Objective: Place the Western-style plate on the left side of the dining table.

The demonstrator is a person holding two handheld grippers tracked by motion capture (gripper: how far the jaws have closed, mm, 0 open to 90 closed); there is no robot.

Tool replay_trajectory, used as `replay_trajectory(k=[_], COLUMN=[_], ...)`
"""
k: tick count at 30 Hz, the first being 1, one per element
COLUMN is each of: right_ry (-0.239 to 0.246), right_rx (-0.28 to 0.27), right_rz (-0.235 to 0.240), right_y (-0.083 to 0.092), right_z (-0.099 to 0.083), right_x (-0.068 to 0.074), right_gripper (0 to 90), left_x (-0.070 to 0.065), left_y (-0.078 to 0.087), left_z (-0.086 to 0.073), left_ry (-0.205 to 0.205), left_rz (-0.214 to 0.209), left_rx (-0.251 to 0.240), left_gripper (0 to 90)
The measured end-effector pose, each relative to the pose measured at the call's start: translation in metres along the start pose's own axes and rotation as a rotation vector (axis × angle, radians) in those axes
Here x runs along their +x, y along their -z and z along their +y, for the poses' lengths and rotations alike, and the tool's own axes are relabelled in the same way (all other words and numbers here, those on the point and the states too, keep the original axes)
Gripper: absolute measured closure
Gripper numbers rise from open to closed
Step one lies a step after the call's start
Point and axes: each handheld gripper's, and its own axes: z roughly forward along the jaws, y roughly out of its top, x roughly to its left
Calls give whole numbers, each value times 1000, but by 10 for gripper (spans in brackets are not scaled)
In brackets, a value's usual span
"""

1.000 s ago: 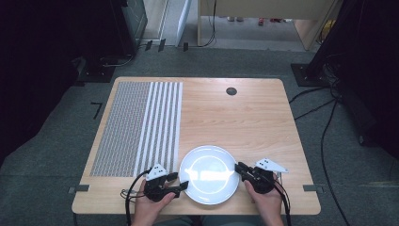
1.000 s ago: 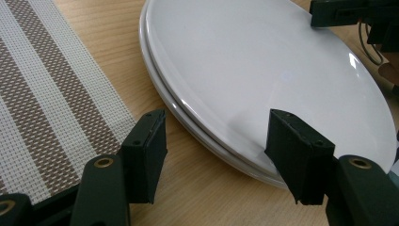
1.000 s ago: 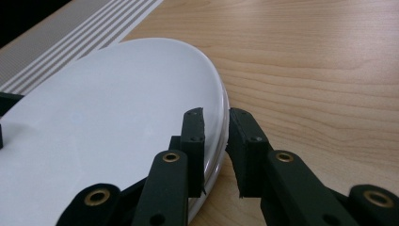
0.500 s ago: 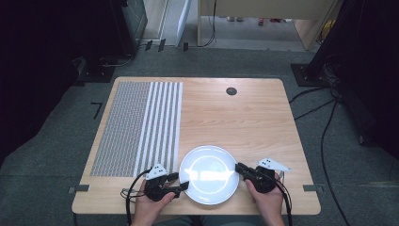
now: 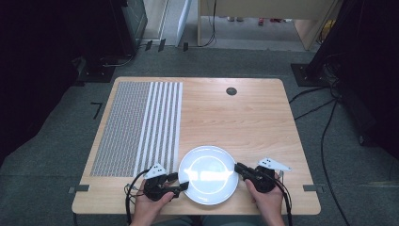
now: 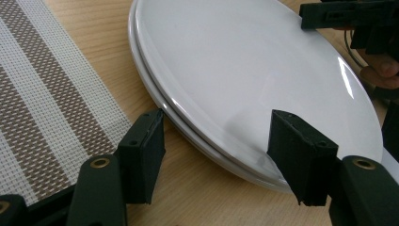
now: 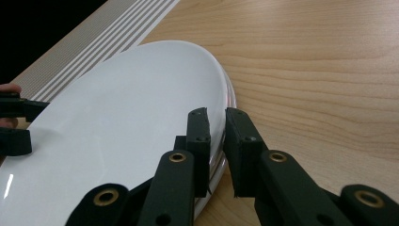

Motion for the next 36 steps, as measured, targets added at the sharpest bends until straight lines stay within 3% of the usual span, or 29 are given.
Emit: replay_trajectory(k=[18,22,30,36], right_ry=[-30,-64,-63,-27], right_rx=[-6,-4,-4,-3], right_rz=[24,50,59,67], right_y=[2,2,2,-1], right_z=[0,0,-1,-2], right_x=[0,-1,0,3], right_gripper=[789,792,794,795], left_x=[3,4,3,6], left_y=[0,0,0,2], left_z=[0,-1,-1,0], left_ry=[21,26,26,43], left_rz=[-21,-29,-26,-47], left_rx=[14,14,13,-3], left_gripper=[367,366,364,371])
